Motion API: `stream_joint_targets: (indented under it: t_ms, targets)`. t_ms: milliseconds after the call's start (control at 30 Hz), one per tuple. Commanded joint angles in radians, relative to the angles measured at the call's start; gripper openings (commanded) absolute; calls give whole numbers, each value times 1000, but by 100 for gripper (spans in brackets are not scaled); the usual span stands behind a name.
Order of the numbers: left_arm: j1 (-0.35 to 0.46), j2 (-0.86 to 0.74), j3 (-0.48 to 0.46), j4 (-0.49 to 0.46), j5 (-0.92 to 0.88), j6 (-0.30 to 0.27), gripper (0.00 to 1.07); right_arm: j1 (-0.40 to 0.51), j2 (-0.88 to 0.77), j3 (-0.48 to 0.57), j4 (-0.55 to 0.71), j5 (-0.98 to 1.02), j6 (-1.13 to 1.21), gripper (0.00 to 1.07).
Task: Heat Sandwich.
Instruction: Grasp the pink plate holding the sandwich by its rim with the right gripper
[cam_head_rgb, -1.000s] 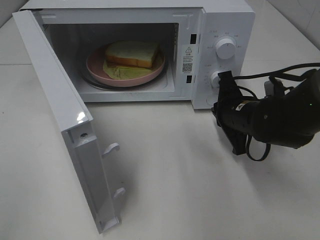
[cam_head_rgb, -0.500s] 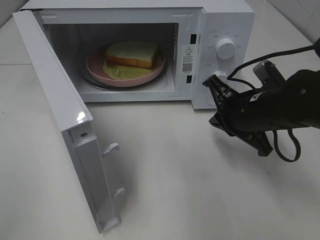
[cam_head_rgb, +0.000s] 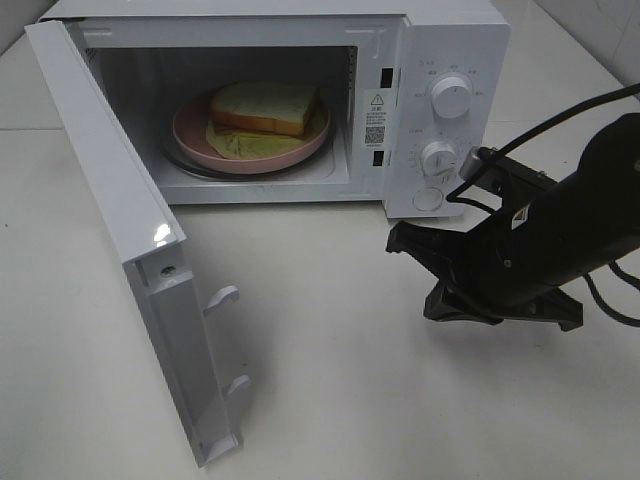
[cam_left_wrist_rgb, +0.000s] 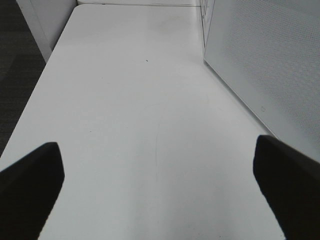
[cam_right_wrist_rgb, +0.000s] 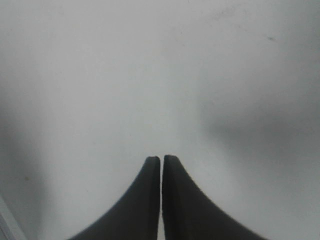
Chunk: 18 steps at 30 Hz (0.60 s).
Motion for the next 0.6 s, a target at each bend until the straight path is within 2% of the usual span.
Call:
stream_joint_targets:
  t_ms: [33, 100, 233, 600]
  targets:
    - [3, -28, 5, 0, -11, 1, 98, -3, -11, -27, -77, 91, -20, 6]
    - [3, -28, 5, 0, -11, 1, 98, -3, -11, -69, -163, 197, -45, 6]
    - [3, -28, 5, 0, -11, 1, 98, -3, -11, -127, -223, 326, -143, 7]
    - [3, -28, 5, 0, -11, 1, 98, -3, -11, -222, -276, 532, -634, 9]
